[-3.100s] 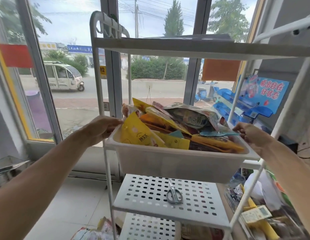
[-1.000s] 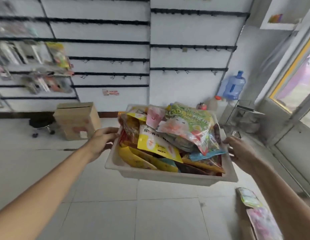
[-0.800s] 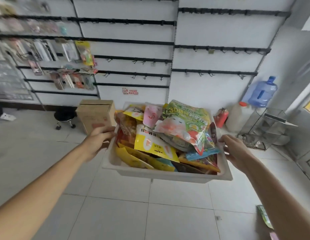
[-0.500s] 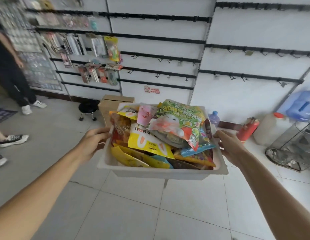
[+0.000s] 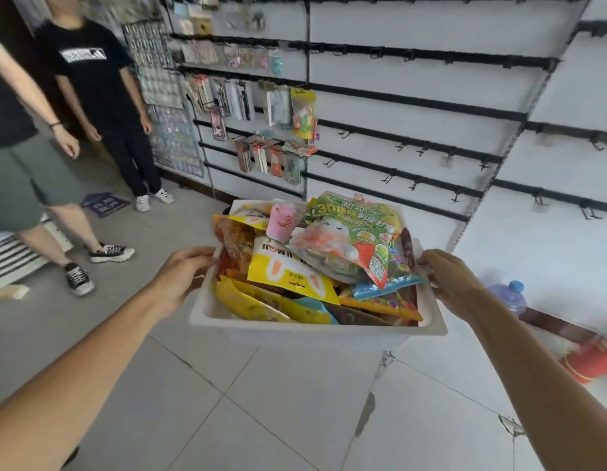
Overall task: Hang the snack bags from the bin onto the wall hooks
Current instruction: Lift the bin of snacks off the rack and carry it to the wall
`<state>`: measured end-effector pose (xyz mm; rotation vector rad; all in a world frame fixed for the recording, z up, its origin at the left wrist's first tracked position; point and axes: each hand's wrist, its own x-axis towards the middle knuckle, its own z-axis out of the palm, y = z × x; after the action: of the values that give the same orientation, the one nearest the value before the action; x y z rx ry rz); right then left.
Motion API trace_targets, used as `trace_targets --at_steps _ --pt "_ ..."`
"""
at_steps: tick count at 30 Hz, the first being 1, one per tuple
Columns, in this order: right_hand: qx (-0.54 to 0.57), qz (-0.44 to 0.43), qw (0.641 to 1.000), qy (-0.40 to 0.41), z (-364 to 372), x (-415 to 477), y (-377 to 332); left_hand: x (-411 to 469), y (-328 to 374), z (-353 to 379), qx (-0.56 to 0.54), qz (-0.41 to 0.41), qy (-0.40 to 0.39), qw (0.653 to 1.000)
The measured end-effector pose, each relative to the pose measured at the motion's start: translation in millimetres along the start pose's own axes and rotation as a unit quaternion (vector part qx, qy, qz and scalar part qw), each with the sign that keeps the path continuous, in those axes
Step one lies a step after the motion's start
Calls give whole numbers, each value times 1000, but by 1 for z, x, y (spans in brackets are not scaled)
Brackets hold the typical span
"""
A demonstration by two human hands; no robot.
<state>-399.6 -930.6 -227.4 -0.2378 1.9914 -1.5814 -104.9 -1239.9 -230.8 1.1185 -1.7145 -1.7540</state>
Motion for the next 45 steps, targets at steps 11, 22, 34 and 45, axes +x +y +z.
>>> trace_targets --at_steps 11,22,34,45 --pt "-11 16 1000 -11 98 197 -58 206 25 -22 -24 -16 3 1000" --pt "-1 30 1000 -1 171 385 -125 442 85 -16 4 -19 -22 1000" --pt "15 70 997 5 222 602 -155 679 109 29 50 -34 -20 998" --pt "16 127 989 76 274 722 -145 841 92 39 93 -79 -82 989"
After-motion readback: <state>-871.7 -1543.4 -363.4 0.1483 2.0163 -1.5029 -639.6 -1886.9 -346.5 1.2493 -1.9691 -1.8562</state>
